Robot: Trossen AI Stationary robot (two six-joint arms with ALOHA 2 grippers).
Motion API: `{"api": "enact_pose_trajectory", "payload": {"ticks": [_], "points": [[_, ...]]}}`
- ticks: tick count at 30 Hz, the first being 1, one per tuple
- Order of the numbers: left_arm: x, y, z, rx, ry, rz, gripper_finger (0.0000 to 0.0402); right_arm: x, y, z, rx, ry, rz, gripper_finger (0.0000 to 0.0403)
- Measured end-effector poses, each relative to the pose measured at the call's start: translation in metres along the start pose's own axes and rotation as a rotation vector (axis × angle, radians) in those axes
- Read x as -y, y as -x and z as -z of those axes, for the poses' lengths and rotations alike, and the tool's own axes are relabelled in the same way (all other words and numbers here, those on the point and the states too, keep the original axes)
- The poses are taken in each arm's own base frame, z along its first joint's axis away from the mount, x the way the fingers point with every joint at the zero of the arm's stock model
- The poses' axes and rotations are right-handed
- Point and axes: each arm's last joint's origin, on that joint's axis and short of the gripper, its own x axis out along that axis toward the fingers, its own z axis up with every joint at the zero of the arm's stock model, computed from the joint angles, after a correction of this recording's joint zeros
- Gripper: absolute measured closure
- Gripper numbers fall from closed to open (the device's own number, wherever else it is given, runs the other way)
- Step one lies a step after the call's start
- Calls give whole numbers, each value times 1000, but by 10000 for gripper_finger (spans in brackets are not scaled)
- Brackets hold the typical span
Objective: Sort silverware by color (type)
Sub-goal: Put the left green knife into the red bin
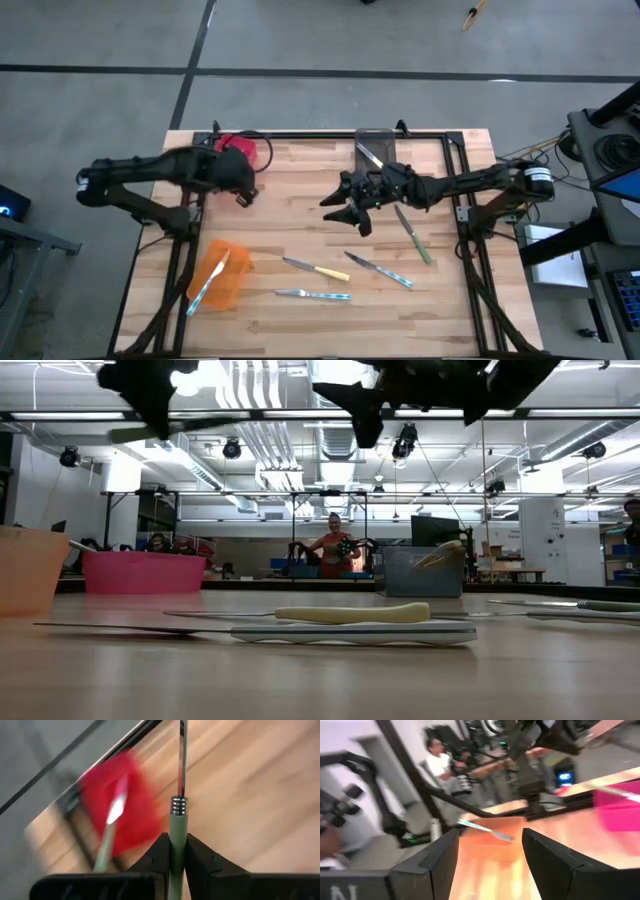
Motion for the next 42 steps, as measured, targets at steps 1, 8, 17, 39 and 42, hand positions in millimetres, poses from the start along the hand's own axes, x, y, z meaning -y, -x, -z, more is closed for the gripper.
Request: {"api": "enact_pose_trajectory", "payload": {"ticks": [1,8,17,39,42], "points": [[-4,-6,-1,-51,11,-59,383,-2,2,-1,-6,21,34,196],[-17,-74,-15,-303,8,-290,383,-11,12,-11,8,94,96,197],[-35,-139,-20,-607,-195,-394,377,-17,13,-6,-49,101,93,197],[-32,-190,-21,-841,-395,-402,346,-17,13,-5,-57,110,97,197],[-32,-192,-20,-845,-401,-408,340,-16,13,-4,-68,106,100,197]]}}
